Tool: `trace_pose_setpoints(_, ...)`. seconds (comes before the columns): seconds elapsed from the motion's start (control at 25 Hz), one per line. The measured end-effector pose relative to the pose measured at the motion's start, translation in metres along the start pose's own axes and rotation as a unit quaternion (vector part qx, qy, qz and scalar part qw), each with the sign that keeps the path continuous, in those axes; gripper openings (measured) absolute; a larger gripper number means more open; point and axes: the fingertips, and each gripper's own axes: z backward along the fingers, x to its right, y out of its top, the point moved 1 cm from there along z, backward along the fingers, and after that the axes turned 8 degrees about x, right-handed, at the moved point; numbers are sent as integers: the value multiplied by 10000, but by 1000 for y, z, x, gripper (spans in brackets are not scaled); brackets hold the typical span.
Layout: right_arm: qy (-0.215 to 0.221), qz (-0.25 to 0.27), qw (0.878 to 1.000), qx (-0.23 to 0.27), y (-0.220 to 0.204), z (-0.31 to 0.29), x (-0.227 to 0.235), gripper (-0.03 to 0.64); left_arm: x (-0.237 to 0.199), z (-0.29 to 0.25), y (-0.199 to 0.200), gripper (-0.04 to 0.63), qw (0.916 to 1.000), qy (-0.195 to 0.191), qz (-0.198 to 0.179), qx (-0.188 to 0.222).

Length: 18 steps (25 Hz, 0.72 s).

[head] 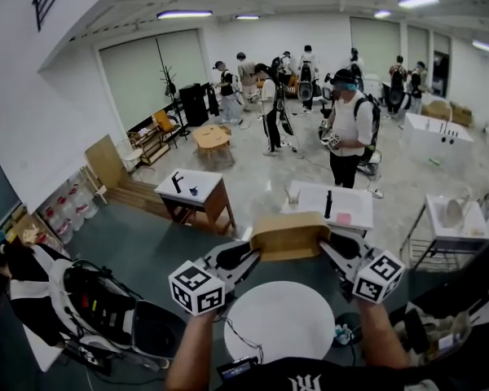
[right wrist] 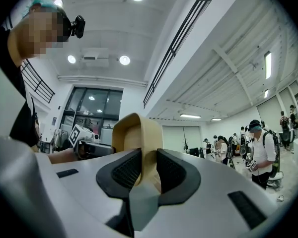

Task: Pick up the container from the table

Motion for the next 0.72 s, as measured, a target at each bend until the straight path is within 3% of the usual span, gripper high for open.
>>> trace_pose_setpoints(0.12,48,-32,10000,-34,1,3,-3,106,3,3,-2,86,10000,56,39,19)
trace_pose_setpoints(0.32,-17,95,9996,274,11,-10,-11,106,-6,10,15,86,9996,-33,-240,122)
trace_pose_setpoints(0.48,140,24,9999,-86,-3,0,-28,106,6,27,1,86,9998,109,-19,159)
trace_pose_setpoints(0.72,223,10,9997,-118,-8,0,-37,106,10,39,-5,86,9995,210,45,237)
